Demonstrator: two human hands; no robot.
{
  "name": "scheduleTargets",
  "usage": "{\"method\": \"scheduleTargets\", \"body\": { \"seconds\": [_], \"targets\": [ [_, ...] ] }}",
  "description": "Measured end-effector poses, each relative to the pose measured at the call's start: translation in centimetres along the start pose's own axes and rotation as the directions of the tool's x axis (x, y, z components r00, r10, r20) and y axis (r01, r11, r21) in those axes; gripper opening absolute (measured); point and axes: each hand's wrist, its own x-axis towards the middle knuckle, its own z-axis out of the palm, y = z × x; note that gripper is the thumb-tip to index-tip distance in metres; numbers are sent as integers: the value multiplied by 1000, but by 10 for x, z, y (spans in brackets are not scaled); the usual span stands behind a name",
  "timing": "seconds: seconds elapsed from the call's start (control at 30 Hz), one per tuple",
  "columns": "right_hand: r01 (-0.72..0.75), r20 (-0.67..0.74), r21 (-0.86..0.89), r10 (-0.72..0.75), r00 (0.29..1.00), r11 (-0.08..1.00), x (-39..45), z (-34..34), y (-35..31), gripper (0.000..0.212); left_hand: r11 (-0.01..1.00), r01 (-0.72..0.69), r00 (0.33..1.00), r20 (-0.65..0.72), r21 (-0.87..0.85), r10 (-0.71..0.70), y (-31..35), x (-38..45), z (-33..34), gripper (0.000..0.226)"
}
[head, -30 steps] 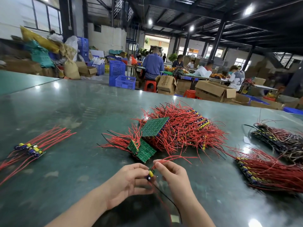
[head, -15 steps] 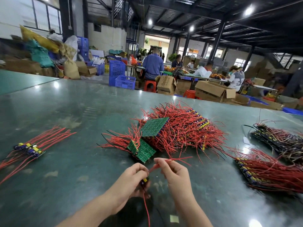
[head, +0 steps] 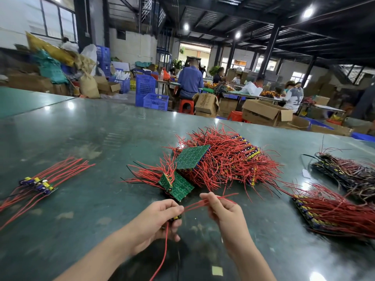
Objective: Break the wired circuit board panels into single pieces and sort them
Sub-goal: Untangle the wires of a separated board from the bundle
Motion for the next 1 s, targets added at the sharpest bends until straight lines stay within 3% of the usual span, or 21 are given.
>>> {"method": "scheduleTargets", "body": {
  "seconds": [0.13,0.33,0.53,0.7,0.83,1.0],
  "targets": [
    [-62,36,39,61,998,997,2,0,4,35,1000,29,998,46,8,-30,5,1,-7,23],
    [-88,-15,89,89,996,992,7,-3,5,40,997,46,998,33,62,-48,6,3,-18,24],
    [-12,-104,-170,-6,995,985,5,-2,6,40,987,44,997,54,156,-53,6,6,-28,21],
    [-18,-129,-100,5,992,995,4,-1,8,42,975,8,998,52,220,-20,1,5,-29,14],
    [11,-203,-6,-12,979,1000,4,-3,10,40,968,5,991,126,251,-37,-1,4,-24,14],
    [130,-231,-86,-147,962,988,2,-2,8,32,987,35,985,162,159,-61,-3,3,-18,16]
  ]
}}
